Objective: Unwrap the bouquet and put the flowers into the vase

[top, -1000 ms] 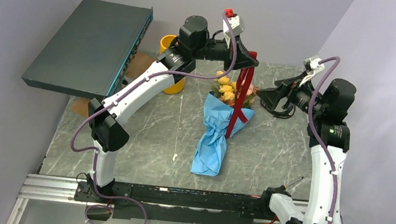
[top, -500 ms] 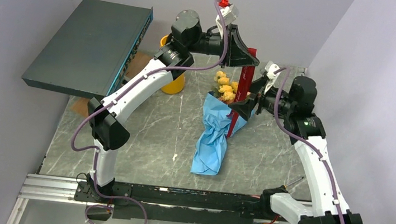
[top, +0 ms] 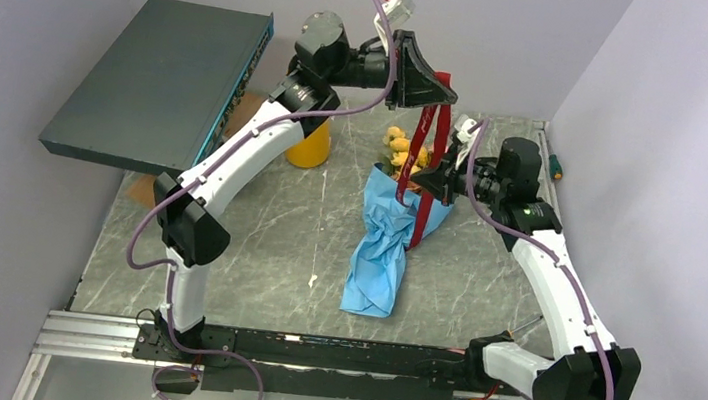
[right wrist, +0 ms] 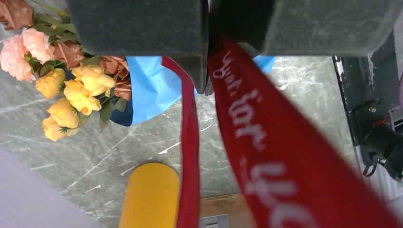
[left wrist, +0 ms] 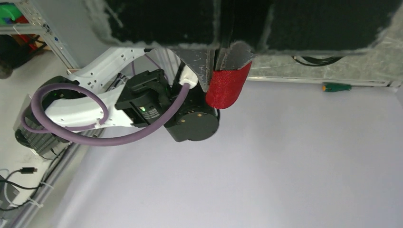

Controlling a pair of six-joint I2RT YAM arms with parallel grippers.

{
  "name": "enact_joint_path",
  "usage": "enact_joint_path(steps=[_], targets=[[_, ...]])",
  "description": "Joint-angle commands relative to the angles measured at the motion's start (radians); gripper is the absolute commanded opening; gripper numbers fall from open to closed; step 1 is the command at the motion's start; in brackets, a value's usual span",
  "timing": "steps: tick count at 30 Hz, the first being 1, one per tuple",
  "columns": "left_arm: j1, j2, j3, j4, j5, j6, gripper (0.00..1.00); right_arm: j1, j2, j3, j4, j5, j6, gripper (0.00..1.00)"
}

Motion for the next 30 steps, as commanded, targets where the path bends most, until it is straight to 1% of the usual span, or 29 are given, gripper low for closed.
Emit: enact_joint_path(steps=[1,7,10,11,12,13,14,15,16,17,20,22,26,29,30], targets=[[0.018,-0.080,0.015,0.018,-0.051,-0.009,0.00,0.030,-0.005,0.022,0.101,0.004,0.055,0.00],[0.047,-0.121,-0.067,-0.033,-0.113,0.045,0.00,0.034,0.003,0.140,0.083,0.046,0.115,0.00],[0.055,-0.126,-0.071,-0.021,-0.089,0.036,0.00,0.033,0.020,0.194,0.056,0.074,0.125,0.00],[0.054,-0.129,-0.075,-0.005,-0.078,0.030,0.00,0.034,0.030,0.209,0.046,0.074,0.126,0.03],[0.055,-0.132,-0.081,0.014,-0.067,0.018,0.00,0.034,0.038,0.219,0.040,0.070,0.126,0.24],[0.054,-0.133,-0.085,0.031,-0.057,0.007,0.00,0.034,0.045,0.222,0.046,0.071,0.126,0.53],[0.054,-0.132,-0.082,0.048,-0.042,-0.007,0.00,0.034,0.048,0.219,0.070,0.070,0.129,0.77],[0.055,-0.131,-0.078,0.064,-0.030,-0.024,0.00,0.034,0.053,0.214,0.096,0.067,0.132,0.88],[0.055,-0.127,-0.069,0.079,-0.016,-0.041,0.00,0.035,0.061,0.212,0.117,0.056,0.130,0.96],[0.056,-0.121,-0.059,0.090,-0.005,-0.057,0.00,0.035,0.070,0.218,0.130,0.041,0.123,0.98],[0.055,-0.109,-0.035,0.116,0.015,-0.104,0.00,0.039,0.124,0.269,0.146,-0.030,0.123,1.00],[0.055,-0.100,-0.017,0.125,0.018,-0.125,0.00,0.050,0.148,0.289,0.157,-0.058,0.129,0.97],[0.055,-0.086,0.019,0.163,0.021,-0.185,0.00,0.072,0.187,0.299,0.187,-0.065,0.145,0.83],[0.055,-0.083,0.046,0.159,0.007,-0.187,0.00,0.080,0.206,0.282,0.230,-0.074,0.179,0.73],[0.055,-0.081,0.056,0.153,0.003,-0.184,0.00,0.083,0.210,0.270,0.265,-0.076,0.199,0.67]])
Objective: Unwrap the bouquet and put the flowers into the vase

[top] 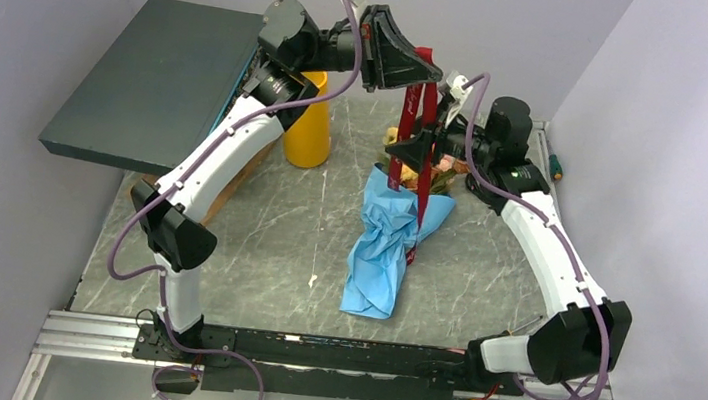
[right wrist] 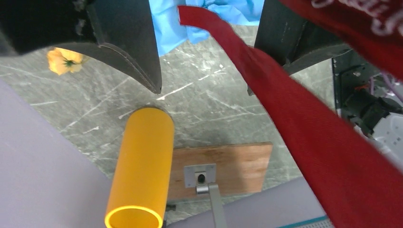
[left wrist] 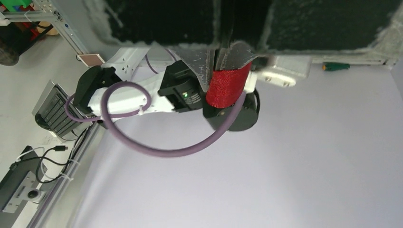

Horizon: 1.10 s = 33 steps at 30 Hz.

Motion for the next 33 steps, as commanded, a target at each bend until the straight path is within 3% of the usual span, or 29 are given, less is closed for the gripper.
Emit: enact_joint_path(steps=[1,7,10,14,18,24,26,29,33], targets=[[0.001,0.000,0.078,0.050,0.000,-0.037,0.00,0.014,0.008,0.010,0.156,-0.048,0.069,0.61],[0.027,-0.016,0.063,-0.009,-0.093,0.023,0.00,0.026,-0.013,-0.021,0.167,-0.046,0.122,0.20],[0.066,-0.040,0.022,-0.072,-0.198,0.081,0.00,0.023,-0.055,-0.025,0.116,-0.030,0.098,0.09],[0.110,-0.068,-0.041,-0.157,-0.330,0.163,0.00,0.008,-0.108,-0.010,0.031,-0.006,0.079,0.00],[0.142,-0.089,-0.114,-0.228,-0.426,0.199,0.00,-0.038,-0.131,0.033,-0.036,0.015,0.077,0.00],[0.165,-0.126,-0.237,-0.268,-0.427,0.245,0.00,-0.169,-0.099,0.145,-0.088,0.036,0.127,0.00],[0.165,-0.113,-0.247,-0.291,-0.370,0.234,0.21,-0.216,-0.052,0.225,-0.110,0.059,0.145,0.00],[0.165,-0.097,-0.280,-0.289,-0.299,0.200,0.62,-0.256,0.011,0.316,-0.104,0.100,0.175,0.00],[0.165,-0.093,-0.309,-0.293,-0.249,0.193,0.96,-0.314,0.102,0.435,-0.085,0.169,0.149,0.00]])
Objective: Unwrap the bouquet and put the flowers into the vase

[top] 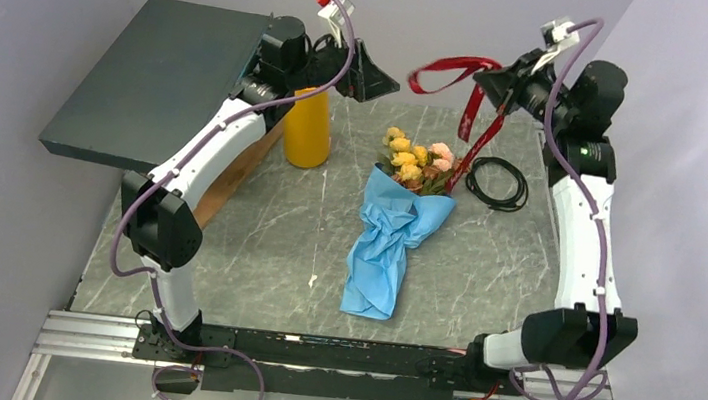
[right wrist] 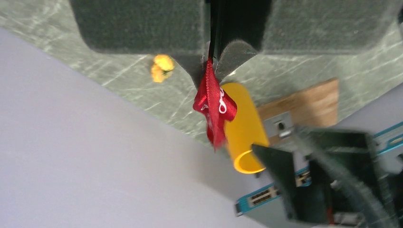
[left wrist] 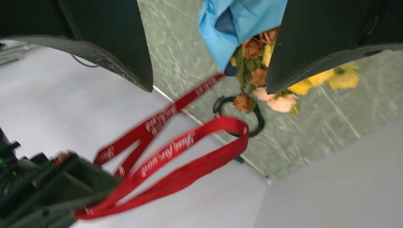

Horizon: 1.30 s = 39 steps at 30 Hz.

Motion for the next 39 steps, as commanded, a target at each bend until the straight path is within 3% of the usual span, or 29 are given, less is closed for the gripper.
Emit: enact_joint_path(steps=[1,20,28,39], targets=[[0.001,-0.035,-0.020,0.004,0.086,-0.010,0.99,-0.034,0.095,0.150,0.017,0.117,-0.028,0.00],[0.002,-0.054,-0.080,-0.150,0.126,0.214,0.99,-0.170,0.718,0.823,0.198,0.417,-0.118,0.00],[0.008,-0.019,-0.068,-0.202,0.131,0.301,0.99,-0.208,0.869,0.896,0.318,0.452,-0.142,0.00],[0.015,0.050,-0.033,-0.279,0.182,0.423,0.99,-0.214,0.985,0.781,0.361,0.474,-0.205,0.00]])
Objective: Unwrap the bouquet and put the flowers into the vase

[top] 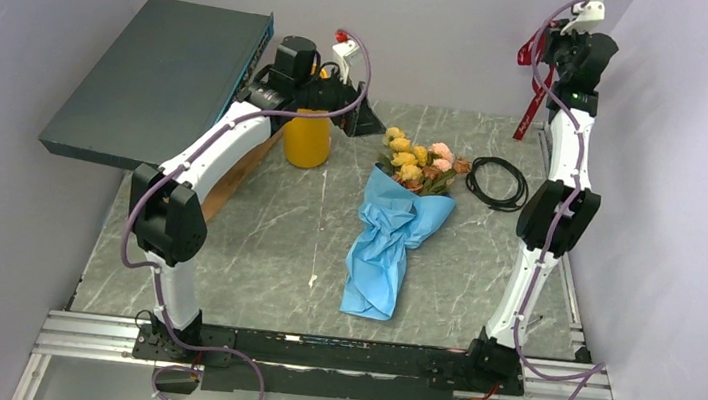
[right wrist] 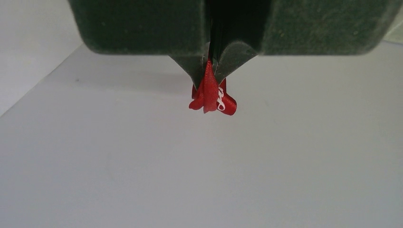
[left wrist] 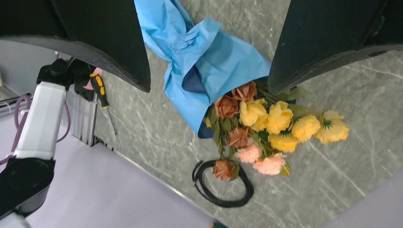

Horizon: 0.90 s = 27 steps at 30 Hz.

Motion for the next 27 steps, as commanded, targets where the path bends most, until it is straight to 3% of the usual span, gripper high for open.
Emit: enact_joint_path(steps=[1,6,11,17,20,27], targets=[[0.004,0.019,0.034,-0.052,0.060,0.109,1.00,-0.003,0.025,-0.070,0.070,0.041,-0.050,0.00],[-0.010,0.015,0.013,-0.126,0.059,0.202,0.99,-0.009,0.059,-0.105,0.043,0.082,-0.080,0.08],[-0.050,-0.009,-0.065,-0.157,0.015,0.269,0.99,-0.010,0.078,-0.063,-0.039,0.074,-0.080,0.53],[-0.074,-0.020,-0.170,-0.158,-0.008,0.234,0.99,-0.012,-0.021,-0.167,-0.105,0.072,-0.113,0.89],[-0.090,-0.030,-0.225,-0.146,-0.061,0.245,0.98,-0.019,-0.095,-0.232,-0.164,0.036,-0.101,0.99],[-0.097,-0.032,-0.337,-0.100,-0.137,0.117,0.93,-0.020,-0.289,-0.373,-0.406,-0.184,-0.048,1.00]])
